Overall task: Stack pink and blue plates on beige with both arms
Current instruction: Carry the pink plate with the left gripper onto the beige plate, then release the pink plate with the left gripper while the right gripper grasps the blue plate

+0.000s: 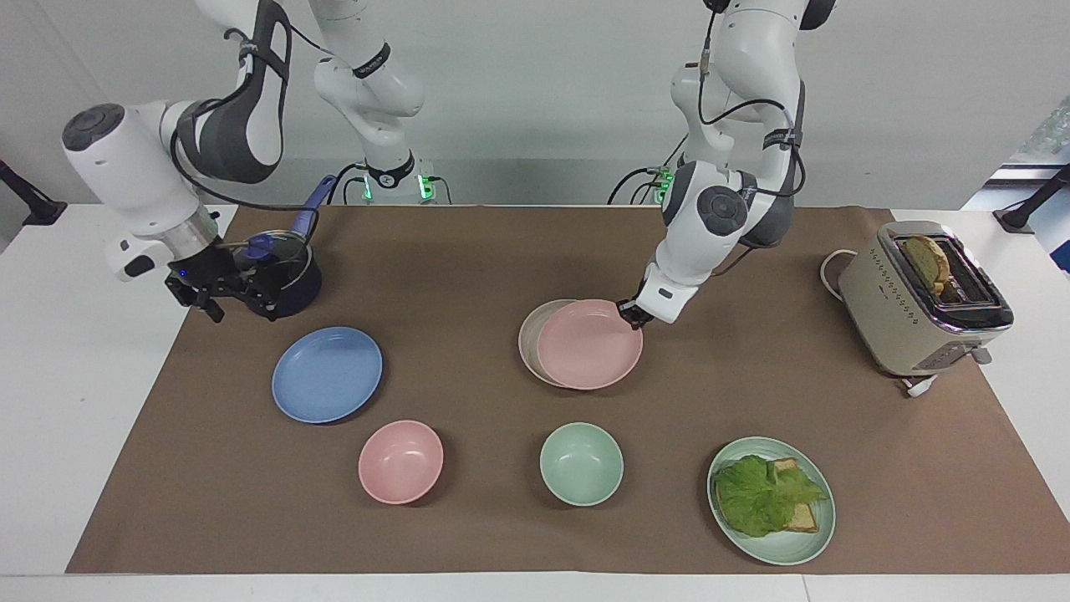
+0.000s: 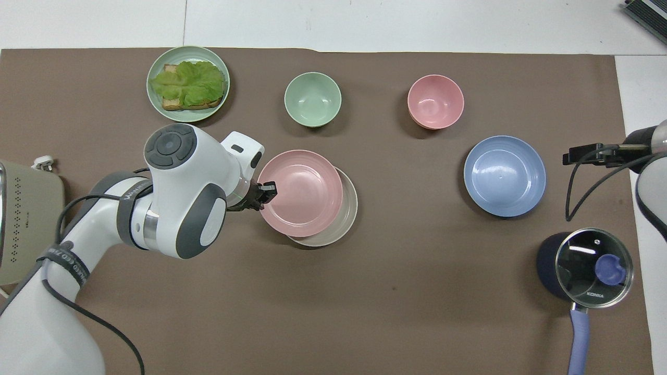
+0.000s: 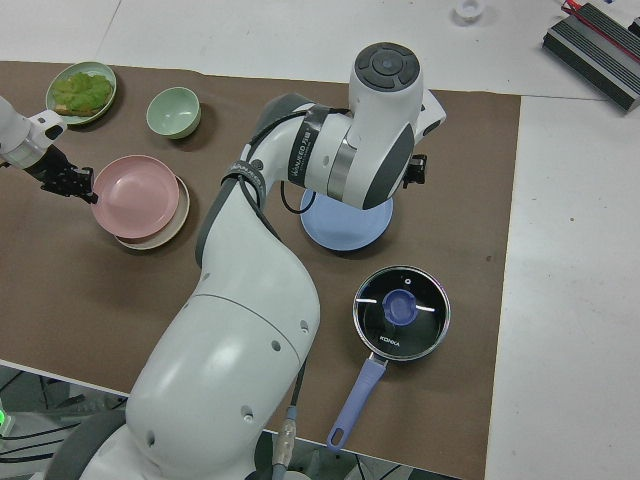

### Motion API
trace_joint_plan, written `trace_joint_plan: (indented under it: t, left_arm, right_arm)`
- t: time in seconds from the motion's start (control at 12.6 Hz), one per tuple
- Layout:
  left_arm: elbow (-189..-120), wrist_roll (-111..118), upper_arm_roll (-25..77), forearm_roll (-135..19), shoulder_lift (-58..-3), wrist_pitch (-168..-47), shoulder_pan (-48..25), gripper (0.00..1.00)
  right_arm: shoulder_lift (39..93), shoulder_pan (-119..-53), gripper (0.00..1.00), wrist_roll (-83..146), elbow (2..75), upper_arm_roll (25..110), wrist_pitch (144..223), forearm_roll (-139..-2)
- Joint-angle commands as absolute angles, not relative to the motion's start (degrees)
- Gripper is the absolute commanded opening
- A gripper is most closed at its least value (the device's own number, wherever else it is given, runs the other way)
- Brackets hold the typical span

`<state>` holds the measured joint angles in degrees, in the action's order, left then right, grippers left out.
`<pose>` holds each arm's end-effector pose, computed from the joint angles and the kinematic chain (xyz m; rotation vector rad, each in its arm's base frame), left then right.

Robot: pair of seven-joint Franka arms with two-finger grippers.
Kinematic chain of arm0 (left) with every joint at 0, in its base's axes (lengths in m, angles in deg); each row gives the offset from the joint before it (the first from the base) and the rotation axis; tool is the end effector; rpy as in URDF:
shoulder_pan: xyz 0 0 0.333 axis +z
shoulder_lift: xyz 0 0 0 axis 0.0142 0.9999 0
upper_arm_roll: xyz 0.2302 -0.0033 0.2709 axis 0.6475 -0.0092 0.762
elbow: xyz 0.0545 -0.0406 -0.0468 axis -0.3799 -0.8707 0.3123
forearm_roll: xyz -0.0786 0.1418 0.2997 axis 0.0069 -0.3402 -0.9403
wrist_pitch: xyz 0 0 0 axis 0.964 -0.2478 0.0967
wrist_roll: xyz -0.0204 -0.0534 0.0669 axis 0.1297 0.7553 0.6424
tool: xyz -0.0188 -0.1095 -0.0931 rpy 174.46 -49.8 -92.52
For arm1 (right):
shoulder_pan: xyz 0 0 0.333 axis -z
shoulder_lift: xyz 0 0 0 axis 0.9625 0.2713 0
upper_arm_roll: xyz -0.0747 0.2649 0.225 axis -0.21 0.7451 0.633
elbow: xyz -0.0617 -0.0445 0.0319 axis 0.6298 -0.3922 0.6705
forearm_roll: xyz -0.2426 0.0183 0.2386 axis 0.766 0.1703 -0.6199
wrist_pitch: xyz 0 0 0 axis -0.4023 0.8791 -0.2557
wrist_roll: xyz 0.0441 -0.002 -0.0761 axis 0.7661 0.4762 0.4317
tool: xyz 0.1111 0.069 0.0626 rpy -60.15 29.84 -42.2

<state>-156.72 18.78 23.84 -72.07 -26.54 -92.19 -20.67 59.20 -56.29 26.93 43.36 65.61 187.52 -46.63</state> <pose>0.4990 -0.2616 0.3854 2.9882 0.2757 -0.1946 0.5542 -0.1143 0.4617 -3.0367 0.0717 -0.1578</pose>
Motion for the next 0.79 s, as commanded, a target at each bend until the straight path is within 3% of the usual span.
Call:
trace_joint_plan:
  t: [0.0, 0.4, 0.71]
  left_arm:
    - [-157.2, 17.7, 25.0, -71.1, -27.7, -93.0, -21.9, 1.00]
    - [-154.5, 17.6, 25.9, -71.9, -29.5, -86.3, -18.7, 1.00]
    - [-149.6, 7.1, 25.9, -77.6, -33.8, -77.6, -6.4, 1.00]
  right_arm:
    - [63.1, -55.3, 1.00, 23.6, 44.8, 66.2, 192.5, -50.7]
    - [69.9, -53.3, 0.93, 18.1, 45.4, 66.2, 196.8, -55.3]
    - [71.1, -53.1, 0.81, 16.1, 46.9, 66.2, 196.9, -55.5]
